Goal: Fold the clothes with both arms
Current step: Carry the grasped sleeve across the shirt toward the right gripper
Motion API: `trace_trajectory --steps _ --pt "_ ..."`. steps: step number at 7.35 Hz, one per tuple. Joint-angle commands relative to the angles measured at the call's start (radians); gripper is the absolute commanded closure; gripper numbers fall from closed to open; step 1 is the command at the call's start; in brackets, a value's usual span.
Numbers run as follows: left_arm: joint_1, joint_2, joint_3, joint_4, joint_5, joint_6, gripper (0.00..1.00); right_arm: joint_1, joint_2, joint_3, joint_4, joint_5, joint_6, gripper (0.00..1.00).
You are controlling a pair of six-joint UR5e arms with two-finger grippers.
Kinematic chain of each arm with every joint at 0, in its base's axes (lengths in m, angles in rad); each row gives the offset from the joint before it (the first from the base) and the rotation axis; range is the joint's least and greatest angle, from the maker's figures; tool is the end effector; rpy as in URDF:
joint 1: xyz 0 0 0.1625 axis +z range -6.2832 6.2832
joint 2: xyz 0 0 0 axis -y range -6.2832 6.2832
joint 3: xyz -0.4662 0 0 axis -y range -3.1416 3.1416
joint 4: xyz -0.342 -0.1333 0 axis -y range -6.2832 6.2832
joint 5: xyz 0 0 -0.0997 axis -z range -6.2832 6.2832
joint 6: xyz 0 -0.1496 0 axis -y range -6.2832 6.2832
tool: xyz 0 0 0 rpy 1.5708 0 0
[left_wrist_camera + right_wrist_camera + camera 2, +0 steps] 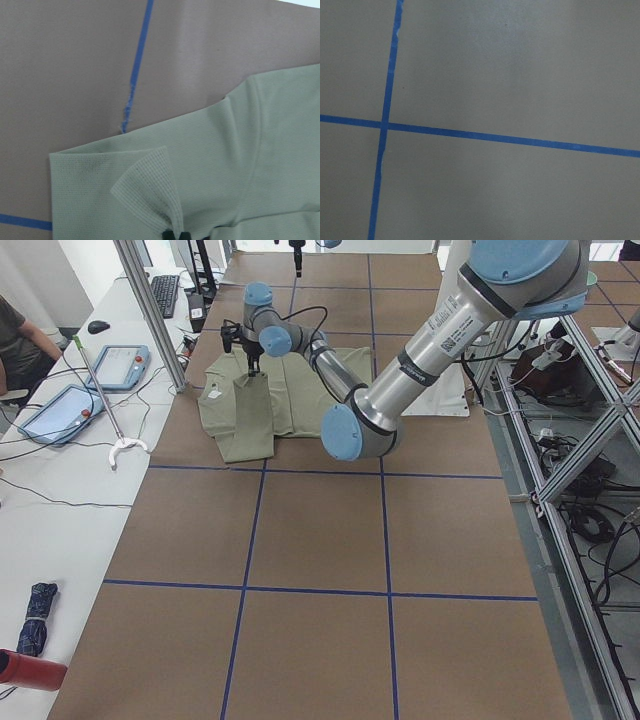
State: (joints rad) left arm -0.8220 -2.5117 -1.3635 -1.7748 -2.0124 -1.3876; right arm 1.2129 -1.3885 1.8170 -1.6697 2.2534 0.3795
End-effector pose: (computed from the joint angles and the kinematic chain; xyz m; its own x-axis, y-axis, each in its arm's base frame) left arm 0.4930 -0.6323 0.2078 0.4740 -0.2681 -0.8387 0.3472 0.9323 -0.1018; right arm -0.1483 -0.5077 0.5564 0.7314 -0.1018 0.6743 0.0651 0.9947 0.0795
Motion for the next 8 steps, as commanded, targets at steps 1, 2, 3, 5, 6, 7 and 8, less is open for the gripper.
trace_trajectory --steps 1,2,3,5,6,7,8 --pt "0.111 -0.209 0.116 -0.012 0.003 -0.173 1.0 0.0 -0.01 -0.004 0.004 0.0 0.004 0.0" --pt "0.156 -0.214 0.116 -0.027 0.009 -0.192 1.0 0.0 -0.01 -0.007 0.004 0.0 0.006 0.0" --pt "0.188 -0.219 0.163 -0.087 0.012 -0.217 1.0 0.0 -0.01 -0.01 0.004 0.0 0.007 0.0" --pt "0.201 -0.231 0.228 -0.162 0.046 -0.228 1.0 -0.001 -0.012 -0.011 0.004 0.001 0.01 0.0" --pt "0.204 -0.233 0.234 -0.163 0.047 -0.24 1.0 -0.001 -0.012 -0.011 0.004 0.0 0.012 0.0" --pt "0.233 -0.242 0.239 -0.164 0.064 -0.285 1.0 -0.001 -0.01 -0.013 0.004 0.0 0.013 0.0" --pt "0.304 -0.269 0.259 -0.211 0.158 -0.312 0.22 -0.003 -0.001 -0.022 0.004 0.0 0.015 0.0"
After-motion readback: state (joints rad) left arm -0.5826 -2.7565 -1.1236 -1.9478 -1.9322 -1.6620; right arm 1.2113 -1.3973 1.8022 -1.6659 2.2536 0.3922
